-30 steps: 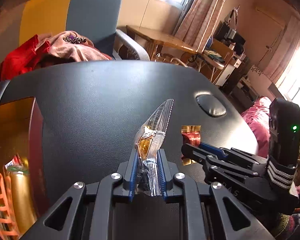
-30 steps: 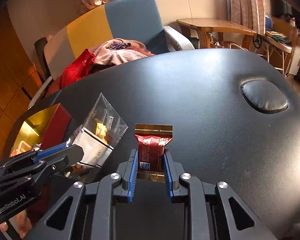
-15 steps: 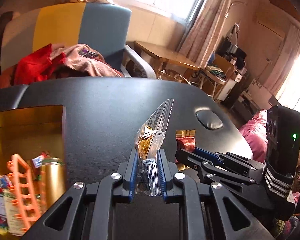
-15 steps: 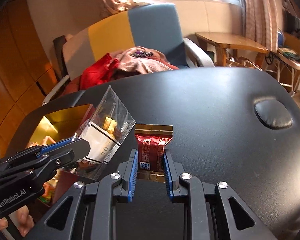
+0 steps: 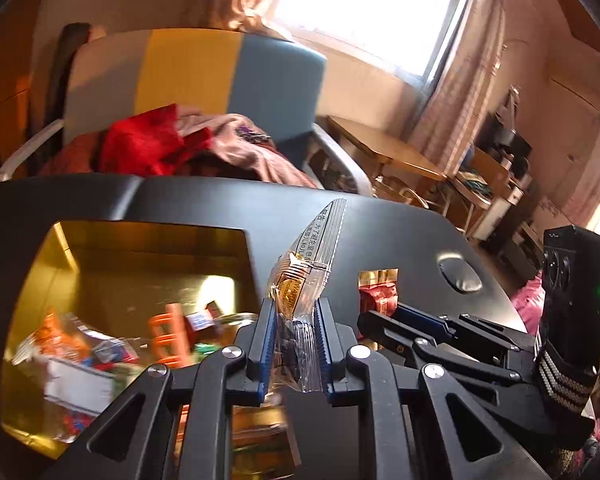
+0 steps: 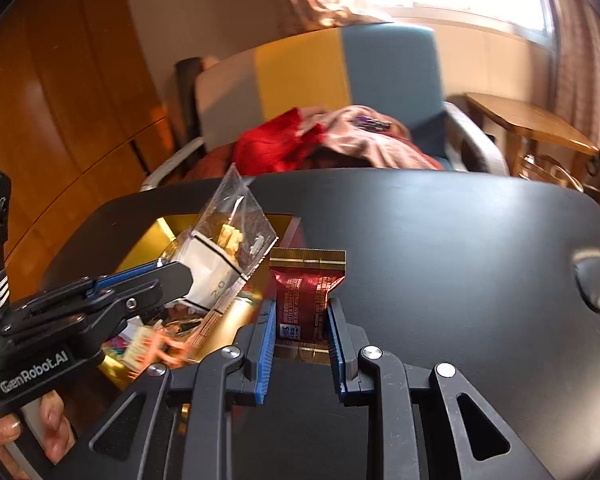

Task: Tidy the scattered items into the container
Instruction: 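Carry the parts bag and red candy over the gold tray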

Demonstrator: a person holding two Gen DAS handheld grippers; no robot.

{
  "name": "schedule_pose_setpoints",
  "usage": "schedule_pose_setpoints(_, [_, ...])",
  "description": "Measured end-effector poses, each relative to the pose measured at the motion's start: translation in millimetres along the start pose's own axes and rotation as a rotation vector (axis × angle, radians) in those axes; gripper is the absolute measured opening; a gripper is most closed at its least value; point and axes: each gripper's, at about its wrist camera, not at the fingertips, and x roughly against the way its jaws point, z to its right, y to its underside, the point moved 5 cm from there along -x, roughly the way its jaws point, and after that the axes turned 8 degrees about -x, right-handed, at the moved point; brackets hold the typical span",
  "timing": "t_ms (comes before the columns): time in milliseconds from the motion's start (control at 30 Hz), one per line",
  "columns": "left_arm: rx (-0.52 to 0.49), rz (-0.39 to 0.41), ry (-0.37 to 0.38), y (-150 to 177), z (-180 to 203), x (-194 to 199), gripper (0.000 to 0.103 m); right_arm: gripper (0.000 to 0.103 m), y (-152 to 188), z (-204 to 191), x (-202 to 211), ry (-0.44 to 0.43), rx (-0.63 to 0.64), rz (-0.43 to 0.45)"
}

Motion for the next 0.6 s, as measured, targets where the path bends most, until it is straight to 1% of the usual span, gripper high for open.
schedule_pose_setpoints(333, [0.071, 0.021, -0.117, 24.2, -56.3, 34.4, 0.018, 0.024, 5.8, -81.7, -25.6, -0.116, 0.121, -0.042])
schedule_pose_setpoints(400, [0.093, 0.017, -0.139, 30.2, -68.3, 38.2, 0.018, 0.024, 9.8, -91.5, -33.8, -0.124, 0.136, -0.058])
schedule_pose_setpoints(467, [0.127, 0.008, -0.141, 36.1, -81.7, 38.2, 0.018, 0.024, 14.0, -98.3, -43.3, -0.128, 0.143, -0.079])
schedule_pose_setpoints(533, [0.155, 0.003, -0.159, 42.3, -94.3, 38.7, 0.018, 0.024, 18.6, -103.0, -51.3, -0.130, 0.150, -0.100])
schedule_pose_setpoints(600, [0.171, -0.002, -0.169, 46.8, -100.5, 38.5, 0.019, 0.024, 23.0, -105.9, -58.4, -0.139, 0.151, -0.123])
